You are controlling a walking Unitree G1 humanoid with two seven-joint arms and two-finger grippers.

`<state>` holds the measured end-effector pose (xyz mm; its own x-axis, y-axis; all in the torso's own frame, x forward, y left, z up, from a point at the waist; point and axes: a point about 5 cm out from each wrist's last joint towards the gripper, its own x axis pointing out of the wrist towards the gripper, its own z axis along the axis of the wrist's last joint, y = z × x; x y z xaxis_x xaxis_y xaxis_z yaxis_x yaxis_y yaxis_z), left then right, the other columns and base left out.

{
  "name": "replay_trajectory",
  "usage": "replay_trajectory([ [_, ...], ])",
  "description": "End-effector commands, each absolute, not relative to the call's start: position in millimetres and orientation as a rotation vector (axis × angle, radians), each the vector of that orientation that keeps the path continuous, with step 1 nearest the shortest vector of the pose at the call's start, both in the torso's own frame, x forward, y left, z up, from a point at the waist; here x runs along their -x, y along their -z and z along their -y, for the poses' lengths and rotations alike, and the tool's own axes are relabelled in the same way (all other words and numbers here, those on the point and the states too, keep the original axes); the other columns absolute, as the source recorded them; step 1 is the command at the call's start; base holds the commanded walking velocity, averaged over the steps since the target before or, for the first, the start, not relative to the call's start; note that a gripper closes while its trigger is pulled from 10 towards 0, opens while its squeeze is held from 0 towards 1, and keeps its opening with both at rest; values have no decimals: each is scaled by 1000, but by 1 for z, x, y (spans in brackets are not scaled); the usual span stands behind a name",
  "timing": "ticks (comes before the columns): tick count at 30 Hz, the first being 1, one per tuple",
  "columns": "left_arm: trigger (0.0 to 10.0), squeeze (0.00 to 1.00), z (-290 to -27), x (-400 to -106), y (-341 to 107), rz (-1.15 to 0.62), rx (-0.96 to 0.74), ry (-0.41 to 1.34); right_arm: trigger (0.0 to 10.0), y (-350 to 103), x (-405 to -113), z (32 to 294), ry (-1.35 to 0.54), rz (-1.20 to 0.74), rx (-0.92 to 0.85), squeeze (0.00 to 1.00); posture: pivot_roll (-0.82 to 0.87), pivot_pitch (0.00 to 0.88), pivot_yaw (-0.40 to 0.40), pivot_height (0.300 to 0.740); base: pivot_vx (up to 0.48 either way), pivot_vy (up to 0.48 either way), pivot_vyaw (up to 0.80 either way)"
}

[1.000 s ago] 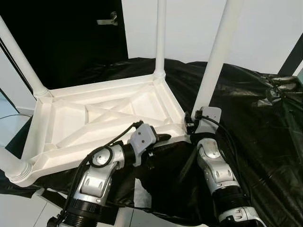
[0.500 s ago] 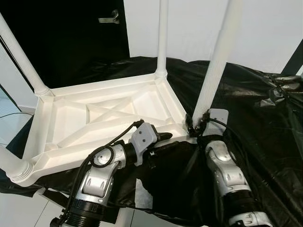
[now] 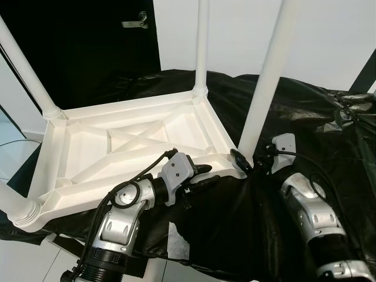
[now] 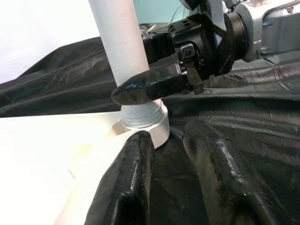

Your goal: Building children table

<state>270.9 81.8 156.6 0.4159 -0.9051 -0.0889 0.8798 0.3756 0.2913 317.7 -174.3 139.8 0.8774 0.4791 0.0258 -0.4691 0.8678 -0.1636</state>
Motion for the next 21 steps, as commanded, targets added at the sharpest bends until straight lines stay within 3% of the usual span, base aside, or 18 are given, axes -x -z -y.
replay_trajectory([
  [1,10000,0,-84,-278,-158,109,-308,992,10000,-139,-319,172,-539,63,151,0,-10,0,-12,740,0,0,0],
  [6,10000,0,-83,-279,-158,115,-310,995,9882,-142,-338,165,-666,28,221,0,7,0,-18,740,0,0,0],
  [7,10000,0,-83,-279,-159,116,-311,994,4235,-142,-341,162,-693,17,246,0,13,0,-23,740,0,0,0],
  [8,10000,0,-83,-279,-159,116,-311,994,4235,-142,-341,162,-693,17,246,0,13,0,-23,740,0,0,0],
  [9,10000,0,-83,-278,-159,118,-312,992,0,-142,-343,160,-718,6,255,0,16,0,-26,740,0,0,0],
  [21,10000,0,-83,-276,-158,119,-308,980,0,-137,-342,167,-744,-23,251,0,23,0,-45,740,0,0,0],
])
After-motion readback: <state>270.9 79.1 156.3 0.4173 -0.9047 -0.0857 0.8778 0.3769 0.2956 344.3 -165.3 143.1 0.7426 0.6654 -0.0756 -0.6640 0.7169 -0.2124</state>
